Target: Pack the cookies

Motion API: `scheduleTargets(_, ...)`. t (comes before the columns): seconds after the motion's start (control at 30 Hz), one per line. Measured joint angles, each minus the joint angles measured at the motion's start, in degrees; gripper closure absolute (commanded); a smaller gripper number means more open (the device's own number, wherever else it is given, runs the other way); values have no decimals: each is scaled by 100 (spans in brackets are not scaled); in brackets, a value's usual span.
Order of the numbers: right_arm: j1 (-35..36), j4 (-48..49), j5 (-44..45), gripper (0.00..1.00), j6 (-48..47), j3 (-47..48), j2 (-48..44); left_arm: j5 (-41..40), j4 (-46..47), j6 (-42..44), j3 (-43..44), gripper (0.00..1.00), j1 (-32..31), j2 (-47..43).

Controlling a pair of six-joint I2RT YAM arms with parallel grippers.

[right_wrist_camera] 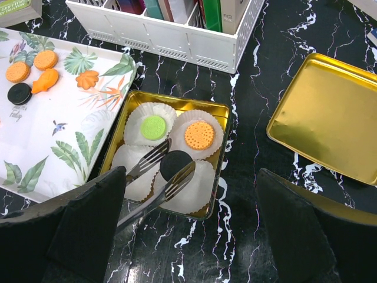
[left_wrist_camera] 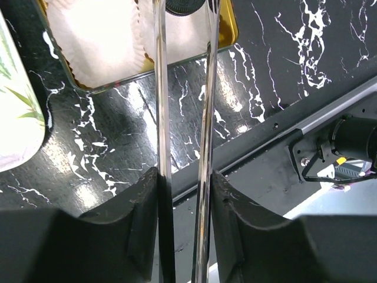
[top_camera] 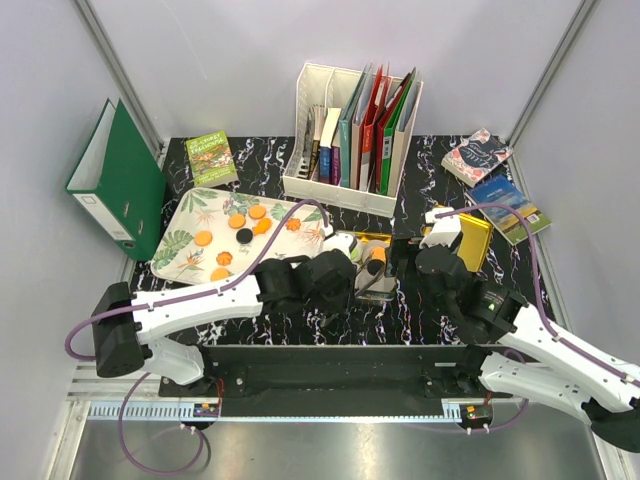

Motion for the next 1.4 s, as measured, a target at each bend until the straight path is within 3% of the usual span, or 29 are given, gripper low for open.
scheduleTargets(0.27, 0, 0, 0, 0, 0, 0, 26, -26, 4, -17, 0, 52, -35, 0)
scheduleTargets(0.67, 0, 0, -2, 0, 0, 0, -98, -439, -286, -109, -61, 52, 144, -356)
scheduleTargets(0.8, 0, 0, 0, 0, 0, 0, -142, -619, -413, -125, -516, 52, 1019, -1228)
scheduleTargets(1.0, -2, 2, -2, 0, 2, 0, -96, -728, -675, 63, -1215, 50, 2809, -2236)
scheduleTargets(1.17, -2, 4, -4, 0, 0, 0, -22, -656, -785, 254, -1335, 50, 3611, -2017)
scheduleTargets(1.4, 0, 7, -4, 0, 0, 0, -20, -535, -807, 398, -1403, 50, 4175, -1615)
